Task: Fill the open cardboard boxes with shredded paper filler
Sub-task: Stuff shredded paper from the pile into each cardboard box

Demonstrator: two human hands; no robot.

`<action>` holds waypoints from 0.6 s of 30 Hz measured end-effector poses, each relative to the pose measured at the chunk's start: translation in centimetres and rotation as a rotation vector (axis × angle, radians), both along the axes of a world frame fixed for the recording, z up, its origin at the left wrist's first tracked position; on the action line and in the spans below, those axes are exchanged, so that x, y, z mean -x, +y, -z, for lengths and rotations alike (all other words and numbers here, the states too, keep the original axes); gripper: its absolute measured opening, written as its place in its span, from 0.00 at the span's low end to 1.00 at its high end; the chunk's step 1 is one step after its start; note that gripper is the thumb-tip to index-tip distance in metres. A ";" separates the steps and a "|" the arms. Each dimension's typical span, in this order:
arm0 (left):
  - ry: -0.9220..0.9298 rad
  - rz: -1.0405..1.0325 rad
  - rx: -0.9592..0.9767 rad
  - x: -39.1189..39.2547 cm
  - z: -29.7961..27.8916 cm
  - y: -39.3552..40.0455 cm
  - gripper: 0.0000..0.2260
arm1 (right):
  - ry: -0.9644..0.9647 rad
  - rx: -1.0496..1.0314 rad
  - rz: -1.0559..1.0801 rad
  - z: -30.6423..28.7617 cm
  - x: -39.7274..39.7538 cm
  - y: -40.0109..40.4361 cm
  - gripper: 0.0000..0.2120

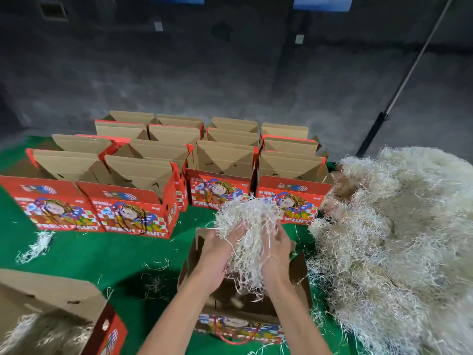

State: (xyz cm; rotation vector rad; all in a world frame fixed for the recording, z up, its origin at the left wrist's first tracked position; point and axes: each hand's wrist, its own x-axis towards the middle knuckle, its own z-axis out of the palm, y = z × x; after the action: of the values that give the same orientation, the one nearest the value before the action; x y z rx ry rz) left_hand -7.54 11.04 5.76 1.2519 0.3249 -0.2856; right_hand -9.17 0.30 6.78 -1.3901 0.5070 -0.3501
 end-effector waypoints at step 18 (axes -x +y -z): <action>0.039 -0.260 0.146 -2.6 -0.9 0.1 0.48 | 0.068 0.042 0.123 1.4 -1.0 -4.0 0.19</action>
State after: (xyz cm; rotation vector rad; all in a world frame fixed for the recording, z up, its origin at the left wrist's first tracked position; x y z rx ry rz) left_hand -4.98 11.16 6.67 1.0478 0.4866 -0.1082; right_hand -8.15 -3.66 5.38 -1.4185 0.6460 -0.4166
